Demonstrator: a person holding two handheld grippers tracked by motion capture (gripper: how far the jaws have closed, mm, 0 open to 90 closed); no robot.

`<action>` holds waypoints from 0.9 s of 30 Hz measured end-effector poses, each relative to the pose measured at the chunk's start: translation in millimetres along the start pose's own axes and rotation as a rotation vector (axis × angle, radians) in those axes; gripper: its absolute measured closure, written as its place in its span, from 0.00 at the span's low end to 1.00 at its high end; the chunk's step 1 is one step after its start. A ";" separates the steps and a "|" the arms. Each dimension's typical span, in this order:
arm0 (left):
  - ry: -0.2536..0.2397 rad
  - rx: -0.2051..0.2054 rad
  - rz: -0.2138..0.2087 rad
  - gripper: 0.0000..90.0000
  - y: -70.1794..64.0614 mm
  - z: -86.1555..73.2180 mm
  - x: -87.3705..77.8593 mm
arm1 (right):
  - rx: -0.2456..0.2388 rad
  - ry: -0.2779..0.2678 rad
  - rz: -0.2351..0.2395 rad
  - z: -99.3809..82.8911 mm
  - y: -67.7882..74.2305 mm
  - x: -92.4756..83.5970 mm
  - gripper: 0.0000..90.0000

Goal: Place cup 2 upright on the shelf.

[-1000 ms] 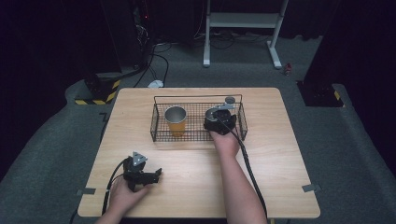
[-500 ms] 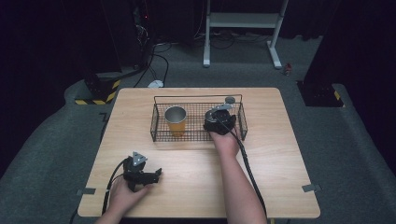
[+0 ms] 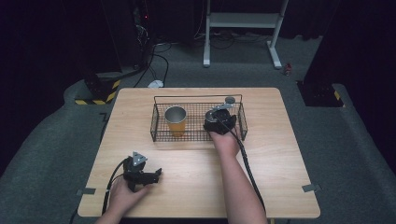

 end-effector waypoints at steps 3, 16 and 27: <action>0.000 0.000 0.000 0.04 0.0 0.0 0.0 | -0.006 0.003 0.001 0.0 -1.0 -0.2 0.18; 0.000 0.000 0.000 0.04 0.0 0.0 0.0 | -0.002 -0.005 0.001 2.2 -0.4 -2.6 0.11; 0.001 0.001 0.000 0.04 0.1 0.0 0.0 | 0.009 -0.047 0.007 9.8 0.3 -9.1 0.11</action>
Point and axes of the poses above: each handheld gripper's, and its own axes: x roughly forward along the jaws, z roughly out of its top, y roughly to its left, the point moved 7 cm from there along x, roughly forward along the jaws, and after that the axes turned 11 degrees about -y, right-handed, at the moved point
